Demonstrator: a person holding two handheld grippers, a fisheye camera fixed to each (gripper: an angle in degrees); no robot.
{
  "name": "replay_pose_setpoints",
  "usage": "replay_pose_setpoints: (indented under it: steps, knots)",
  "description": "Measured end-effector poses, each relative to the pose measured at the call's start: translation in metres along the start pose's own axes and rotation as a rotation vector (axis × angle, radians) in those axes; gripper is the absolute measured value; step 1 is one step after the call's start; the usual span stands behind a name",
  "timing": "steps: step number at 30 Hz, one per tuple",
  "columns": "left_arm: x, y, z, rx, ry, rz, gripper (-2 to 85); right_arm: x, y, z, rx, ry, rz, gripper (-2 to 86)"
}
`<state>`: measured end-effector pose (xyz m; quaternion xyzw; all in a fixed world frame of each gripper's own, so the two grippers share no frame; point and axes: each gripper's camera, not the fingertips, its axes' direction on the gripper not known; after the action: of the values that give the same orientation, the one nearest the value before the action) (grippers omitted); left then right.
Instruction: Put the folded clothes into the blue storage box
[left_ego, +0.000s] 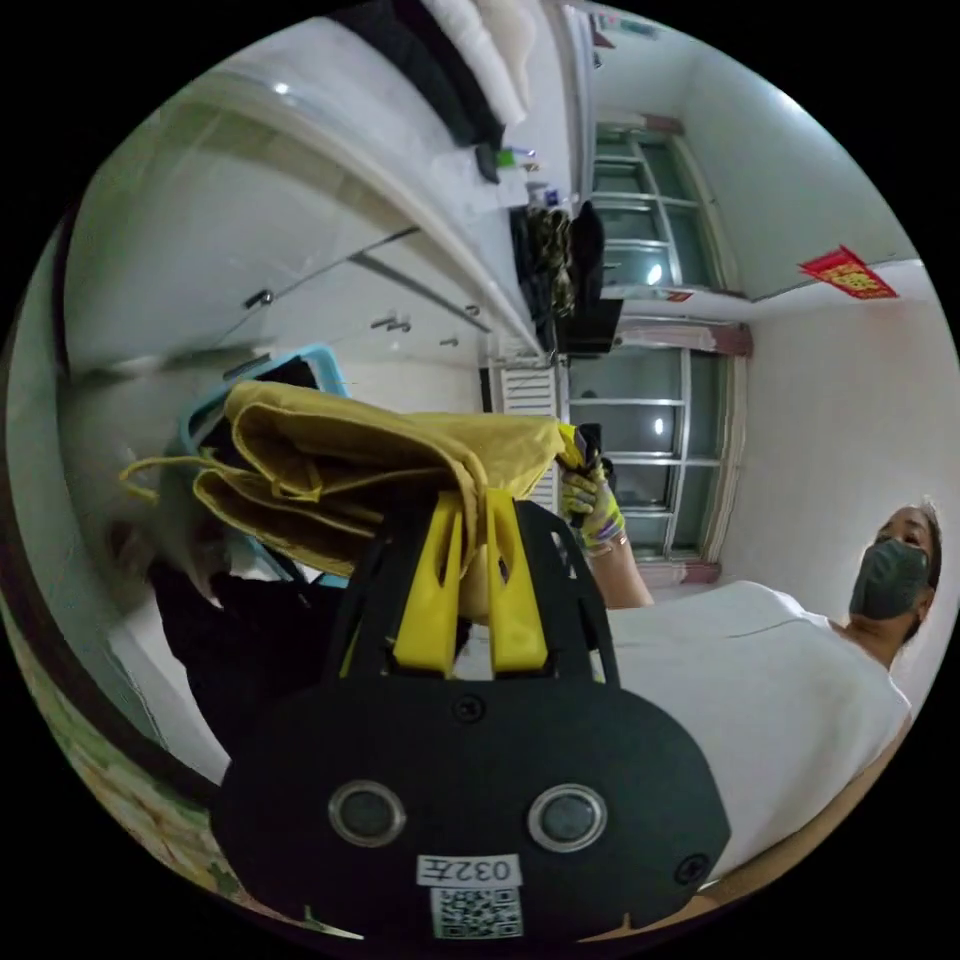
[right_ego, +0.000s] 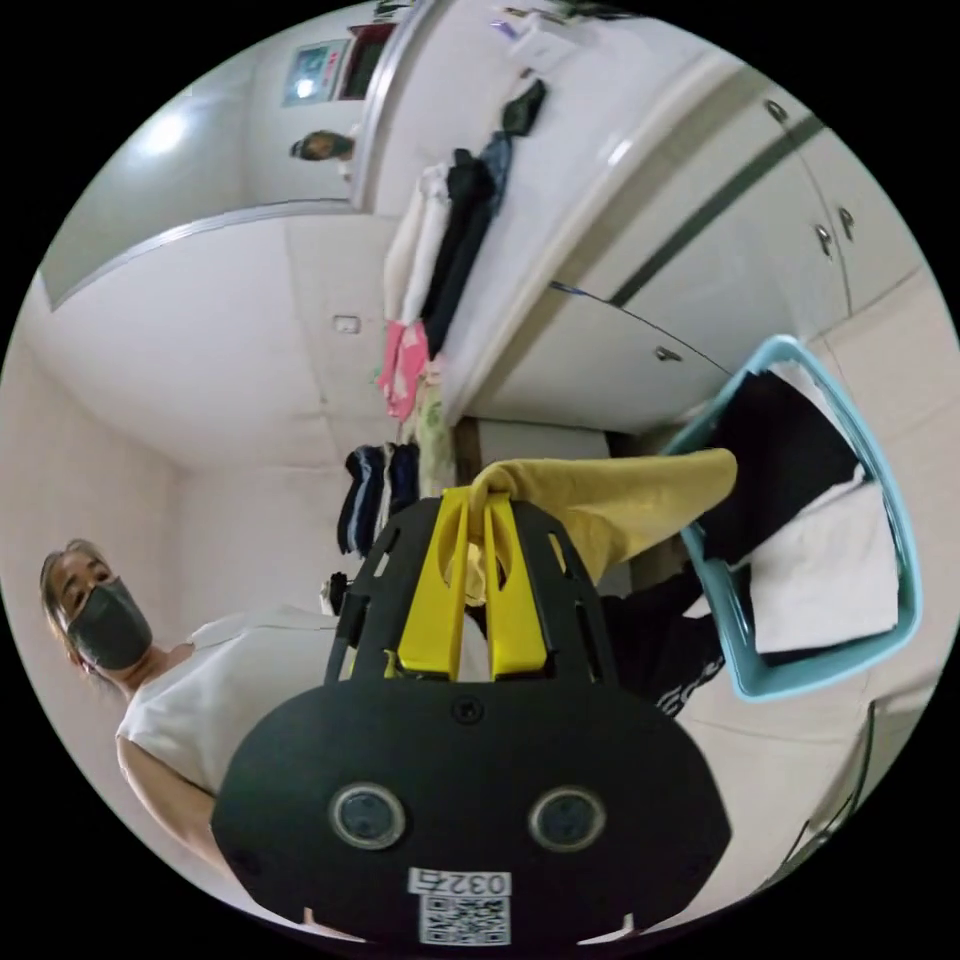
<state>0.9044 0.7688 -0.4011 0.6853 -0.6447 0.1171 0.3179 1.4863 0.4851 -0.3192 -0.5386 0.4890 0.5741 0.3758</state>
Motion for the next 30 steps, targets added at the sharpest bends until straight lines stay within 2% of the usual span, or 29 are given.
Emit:
replay_pose_setpoints:
  steps: [5,12,15,18,19,20,23,30]
  knots:
    - [-0.036,-0.018,0.028,-0.069,-0.093,-0.031,0.6,0.037,-0.029,0.014,-0.011,0.053,0.065,-0.5]
    - [-0.025,-0.020,0.034,-0.023,-0.136,0.064,1.1,0.030,-0.060,0.011,0.026,0.079,-0.056,0.0]
    - [-0.036,-0.014,0.054,-0.035,-0.176,0.038,1.9,0.040,-0.067,0.003,0.055,0.139,-0.053,1.3]
    - [-0.079,-0.011,0.095,-0.186,-0.337,-0.094,3.6,0.078,-0.070,0.003,0.020,0.410,0.088,5.9]
    - [-0.100,-0.006,0.115,-0.305,-0.393,-0.143,2.9,0.100,-0.067,0.004,-0.013,0.476,0.208,7.9]
    - [-0.116,0.004,0.129,-0.396,-0.397,-0.167,0.8,0.119,-0.061,0.004,-0.028,0.465,0.313,9.2]
    - [-0.122,0.028,0.137,-0.466,-0.358,-0.169,-1.2,0.131,-0.038,0.003,0.041,0.461,0.400,8.3]
    - [-0.091,0.049,0.104,-0.372,-0.343,-0.148,-1.1,0.126,-0.010,0.028,0.037,0.336,0.411,7.8]
